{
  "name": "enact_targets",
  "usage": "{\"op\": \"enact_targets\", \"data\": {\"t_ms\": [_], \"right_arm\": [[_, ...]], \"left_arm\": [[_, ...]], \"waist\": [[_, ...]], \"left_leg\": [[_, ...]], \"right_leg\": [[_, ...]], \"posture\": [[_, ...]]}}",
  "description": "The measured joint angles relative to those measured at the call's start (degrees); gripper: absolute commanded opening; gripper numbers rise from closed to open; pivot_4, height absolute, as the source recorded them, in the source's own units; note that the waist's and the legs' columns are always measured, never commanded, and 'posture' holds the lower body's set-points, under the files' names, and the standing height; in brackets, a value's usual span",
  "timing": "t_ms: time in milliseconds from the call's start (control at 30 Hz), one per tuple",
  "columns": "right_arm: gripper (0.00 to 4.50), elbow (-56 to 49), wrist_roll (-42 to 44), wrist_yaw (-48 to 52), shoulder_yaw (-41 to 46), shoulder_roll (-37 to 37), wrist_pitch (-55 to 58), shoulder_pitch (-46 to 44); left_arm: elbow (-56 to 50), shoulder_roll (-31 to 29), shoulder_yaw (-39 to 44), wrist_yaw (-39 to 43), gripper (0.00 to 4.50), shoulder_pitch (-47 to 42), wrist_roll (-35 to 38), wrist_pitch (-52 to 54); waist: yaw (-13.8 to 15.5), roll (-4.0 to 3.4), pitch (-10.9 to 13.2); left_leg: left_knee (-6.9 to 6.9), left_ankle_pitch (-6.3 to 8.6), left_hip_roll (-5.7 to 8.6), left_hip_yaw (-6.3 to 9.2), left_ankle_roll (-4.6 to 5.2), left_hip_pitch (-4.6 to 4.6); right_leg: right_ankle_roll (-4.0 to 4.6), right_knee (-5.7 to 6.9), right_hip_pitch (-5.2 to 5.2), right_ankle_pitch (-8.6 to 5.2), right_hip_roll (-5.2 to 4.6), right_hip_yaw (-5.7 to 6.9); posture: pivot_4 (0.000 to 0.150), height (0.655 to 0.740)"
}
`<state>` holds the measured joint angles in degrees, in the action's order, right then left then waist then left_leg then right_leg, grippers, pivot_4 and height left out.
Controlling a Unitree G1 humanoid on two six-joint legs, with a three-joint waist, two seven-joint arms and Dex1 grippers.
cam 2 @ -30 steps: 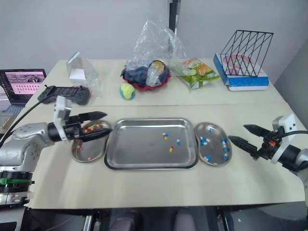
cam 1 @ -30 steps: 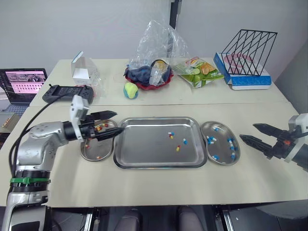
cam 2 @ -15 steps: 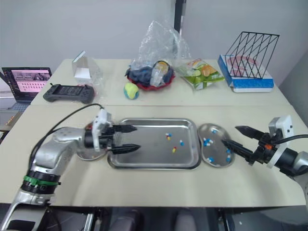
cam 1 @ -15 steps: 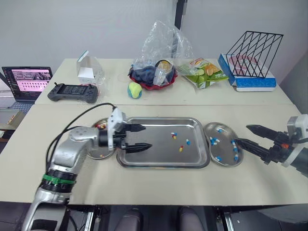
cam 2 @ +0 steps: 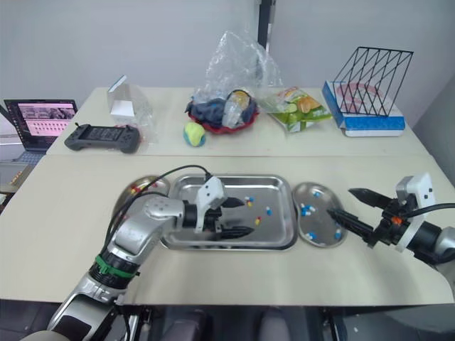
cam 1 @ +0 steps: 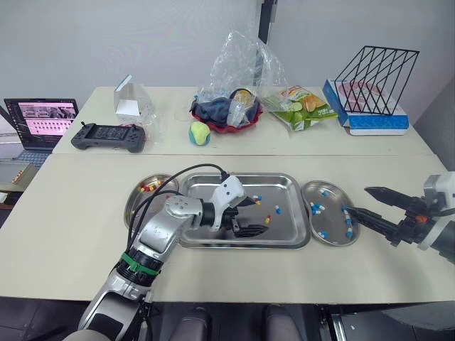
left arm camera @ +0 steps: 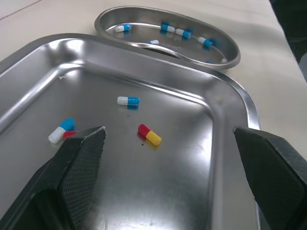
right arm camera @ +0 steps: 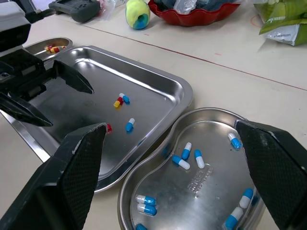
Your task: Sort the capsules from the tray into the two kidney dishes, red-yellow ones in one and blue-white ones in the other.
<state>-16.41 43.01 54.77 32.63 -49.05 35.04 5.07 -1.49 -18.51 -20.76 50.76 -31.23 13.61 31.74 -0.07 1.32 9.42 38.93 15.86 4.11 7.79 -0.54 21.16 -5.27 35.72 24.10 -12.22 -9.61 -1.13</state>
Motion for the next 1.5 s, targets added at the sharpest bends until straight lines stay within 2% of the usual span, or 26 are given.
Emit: {"op": "enact_targets", "data": {"t_ms": [200, 433, 567, 900, 1500], "right_arm": [[4.5, -0.44, -0.24, -0.53, 0.81, 0.0, -0.03, 1.49], [4.5, -0.96, -1.74, -1.86, 1.56, 0.01, -0.35, 2.66], [4.5, -1.28, -1.74, -2.47, 1.63, 0.01, -0.35, 2.84], [4.5, -1.63, -1.9, -3.4, 1.74, 0.01, -0.35, 3.36], [4.5, -1.26, -2.5, -3.61, 1.6, 0.01, -0.36, 2.31]], "left_arm": [[1.98, 3.93, -1.56, -2.14, 4.49, -0.99, -1.21, 1.17], [7.1, 5.69, -3.91, -2.12, 4.49, -2.54, -3.58, 1.13], [8.0, 6.53, -4.39, -2.02, 3.35, -3.28, -4.56, 1.11], [9.88, 7.47, -4.72, -2.06, 0.02, -4.47, -6.55, 1.11], [10.97, 6.67, -4.08, -1.74, 0.02, -5.04, -6.91, 0.86]], "waist": [[0.32, 0.01, 0.0], [0.51, 0.0, 0.0], [0.65, 0.01, 0.0], [0.7, 0.01, 0.0], [0.67, 0.01, 0.0]], "left_leg": [[0.02, 0.0, 0.01, -0.01, 0.0, 0.0], [0.02, 0.0, 0.0, -0.03, 0.0, -0.01], [0.03, 0.0, 0.01, -0.03, 0.0, 0.0], [0.03, 0.0, 0.01, -0.03, 0.0, -0.01], [0.03, 0.0, 0.0, -0.03, 0.0, -0.02]], "right_leg": [[0.0, -0.01, -0.02, 0.0, -0.01, 0.0], [0.0, -0.01, -0.02, 0.0, 0.0, -0.01], [-0.01, -0.02, -0.05, 0.0, -0.01, 0.0], [-0.01, -0.03, -0.05, 0.0, -0.01, 0.0], [-0.01, -0.02, -0.05, 0.0, -0.01, 0.0]], "posture": [[0.15, 0.74], [0.15, 0.74], [0.15, 0.74], [0.15, 0.74], [0.15, 0.74]]}}
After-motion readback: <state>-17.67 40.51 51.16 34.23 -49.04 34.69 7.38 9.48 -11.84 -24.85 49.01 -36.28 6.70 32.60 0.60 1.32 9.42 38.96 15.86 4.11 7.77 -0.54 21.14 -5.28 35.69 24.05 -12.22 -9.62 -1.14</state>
